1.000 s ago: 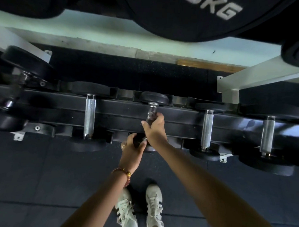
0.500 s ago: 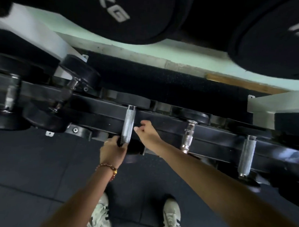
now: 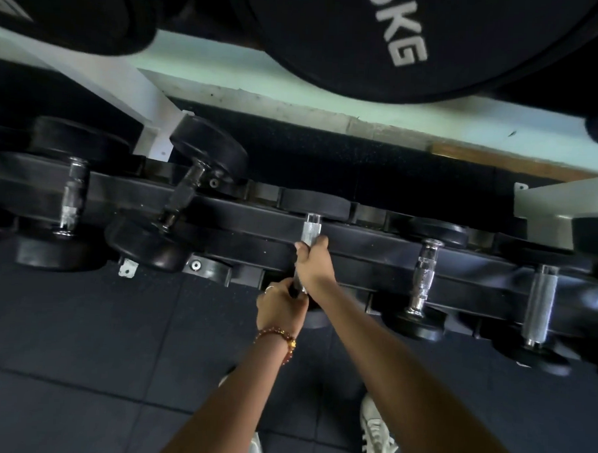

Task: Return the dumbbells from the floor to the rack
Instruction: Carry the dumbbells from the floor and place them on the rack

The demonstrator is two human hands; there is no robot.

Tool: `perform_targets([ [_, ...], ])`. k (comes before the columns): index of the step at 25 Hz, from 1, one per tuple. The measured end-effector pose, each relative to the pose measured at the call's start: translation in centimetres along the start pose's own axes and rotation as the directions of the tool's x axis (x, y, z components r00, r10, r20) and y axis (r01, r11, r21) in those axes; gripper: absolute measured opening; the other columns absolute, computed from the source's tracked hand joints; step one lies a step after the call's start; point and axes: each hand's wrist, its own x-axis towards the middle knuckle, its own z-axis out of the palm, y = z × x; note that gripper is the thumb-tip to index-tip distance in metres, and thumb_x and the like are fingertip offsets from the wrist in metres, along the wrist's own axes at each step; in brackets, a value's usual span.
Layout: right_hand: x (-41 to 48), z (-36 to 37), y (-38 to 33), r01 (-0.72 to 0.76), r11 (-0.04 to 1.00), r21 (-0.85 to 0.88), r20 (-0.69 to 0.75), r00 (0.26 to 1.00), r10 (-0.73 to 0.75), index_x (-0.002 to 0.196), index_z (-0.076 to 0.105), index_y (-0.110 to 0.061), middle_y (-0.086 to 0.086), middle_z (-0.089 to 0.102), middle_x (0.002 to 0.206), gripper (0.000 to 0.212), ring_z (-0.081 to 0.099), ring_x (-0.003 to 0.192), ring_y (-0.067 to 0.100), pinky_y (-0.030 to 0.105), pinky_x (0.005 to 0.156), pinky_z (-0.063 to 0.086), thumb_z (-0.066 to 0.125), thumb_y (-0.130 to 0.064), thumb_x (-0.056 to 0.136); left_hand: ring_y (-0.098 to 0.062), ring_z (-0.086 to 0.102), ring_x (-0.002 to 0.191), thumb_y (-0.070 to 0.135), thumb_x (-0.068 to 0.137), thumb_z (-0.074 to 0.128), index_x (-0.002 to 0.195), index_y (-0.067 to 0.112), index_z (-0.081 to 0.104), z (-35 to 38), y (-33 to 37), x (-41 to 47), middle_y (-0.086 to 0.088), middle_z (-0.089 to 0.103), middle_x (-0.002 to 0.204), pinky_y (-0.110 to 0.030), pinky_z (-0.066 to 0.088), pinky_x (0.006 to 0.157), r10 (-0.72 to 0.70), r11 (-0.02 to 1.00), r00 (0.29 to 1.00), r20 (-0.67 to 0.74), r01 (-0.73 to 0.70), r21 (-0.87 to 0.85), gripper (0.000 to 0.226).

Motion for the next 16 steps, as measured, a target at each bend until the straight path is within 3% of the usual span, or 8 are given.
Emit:
perform_targets([
  [3, -0.3, 0.3, -0.9, -0.128, 0.991, 0.035, -0.053, 0.990, 0.130, 0.132, 0.033, -0.004, 0.013, 0.054, 0.118, 0.040, 0.057, 0.109, 0.029, 0.034, 0.080, 0.043, 0.048, -0.020, 0.098, -0.028, 0.057, 0.109, 0.025, 0.093, 0.047, 0.119, 0.012, 0.059, -2.8, 0.0, -0.9, -0.013, 0.060, 0.119, -0.036, 0.049, 0.091, 0.045, 0.999, 0.998, 0.033, -0.045, 0.002, 0.031],
  [5, -1.1, 0.3, -1.7, -0.178, 0.984, -0.008, -0.228, 0.959, 0.171, 0.130, 0.035, -0.007, 0.013, 0.044, 0.132, 0.044, 0.050, 0.116, 0.027, 0.037, 0.095, 0.044, 0.056, -0.018, 0.093, -0.031, 0.053, 0.112, 0.019, 0.088, 0.057, 0.120, 0.008, 0.057, -7.2, -0.8, -1.7, -0.016, 0.058, 0.121, -0.037, 0.043, 0.093, 0.143, 0.989, 0.963, -0.231, -0.147, 0.000, 0.034],
  [7, -2.9, 0.6, -2.3, 0.029, 0.990, -0.137, -0.378, 0.922, -0.080, 0.119, 0.042, -0.011, 0.005, 0.044, 0.121, 0.031, 0.047, 0.105, 0.019, 0.032, 0.093, 0.043, 0.055, -0.014, 0.091, -0.038, 0.047, 0.111, 0.017, 0.075, 0.071, 0.119, 0.008, 0.055, -12.9, -2.1, -1.9, -0.021, 0.052, 0.122, -0.044, 0.039, 0.093, 0.197, 0.980, 0.795, -0.574, -0.175, 0.094, 0.047],
  [9, -4.9, 2.1, -4.2, 0.268, 0.948, -0.169, -0.297, 0.904, -0.308, 0.107, 0.045, -0.015, -0.003, 0.046, 0.103, 0.017, 0.049, 0.091, 0.013, 0.023, 0.080, 0.042, 0.050, -0.011, 0.091, -0.044, 0.039, 0.117, 0.024, 0.068, 0.077, 0.126, 0.009, 0.047, -18.4, -3.7, -0.8, -0.024, 0.038, 0.133, -0.051, 0.036, 0.094, 0.007, 1.000, 0.703, -0.711, -0.014, -0.004, 0.066],
  [11, -5.5, 5.1, -6.7, 0.340, 0.927, -0.157, -0.111, 0.927, -0.358, 0.107, 0.047, -0.019, -0.004, 0.050, 0.097, 0.015, 0.050, 0.081, 0.006, 0.016, 0.071, 0.039, 0.052, -0.016, 0.093, -0.045, 0.033, 0.124, 0.035, 0.068, 0.079, 0.138, 0.015, 0.034, -21.7, -5.5, 1.5, -0.024, 0.022, 0.144, -0.054, 0.035, 0.099, -0.241, 0.965, 0.788, -0.567, 0.131, -0.229, 0.085],
  [13, -4.8, 9.1, -9.4, 0.279, 0.949, -0.149, 0.058, 0.960, -0.274, 0.120, 0.047, -0.015, 0.002, 0.055, 0.110, 0.030, 0.052, 0.089, 0.007, 0.016, 0.073, 0.037, 0.055, -0.026, 0.093, -0.041, 0.040, 0.125, 0.050, 0.061, 0.079, 0.145, 0.022, 0.023, -22.8, -6.7, 3.1, -0.018, 0.025, 0.148, -0.050, 0.038, 0.104, -0.346, 0.851, 0.900, -0.264, 0.183, -0.492, 0.105],
  [14, -4.3, 11.2, -10.7, 0.189, 0.977, -0.102, 0.099, 0.979, -0.179, 0.128, 0.043, -0.012, 0.005, 0.053, 0.120, 0.042, 0.053, 0.098, 0.011, 0.018, 0.077, 0.037, 0.056, -0.031, 0.092, -0.038, 0.043, 0.125, 0.056, 0.058, 0.077, 0.147, 0.026, 0.018, -23.0, -6.8, 3.4, -0.014, 0.031, 0.148, -0.051, 0.038, 0.105, -0.383, 0.725, 0.918, -0.104, 0.229, -0.650, 0.111],
  [16, -2.3, 14.5, -12.7, -0.006, 0.999, 0.045, 0.120, 0.993, 0.001, 0.138, 0.033, -0.009, 0.009, 0.047, 0.134, 0.061, 0.050, 0.114, 0.020, 0.026, 0.087, 0.037, 0.058, -0.038, 0.091, -0.036, 0.042, 0.128, 0.052, 0.063, 0.078, 0.148, 0.031, 0.013, -23.1, -6.1, 3.8, -0.007, 0.033, 0.149, -0.062, 0.036, 0.100, -0.458, 0.449, 0.874, 0.162, 0.385, -0.806, 0.109],
])
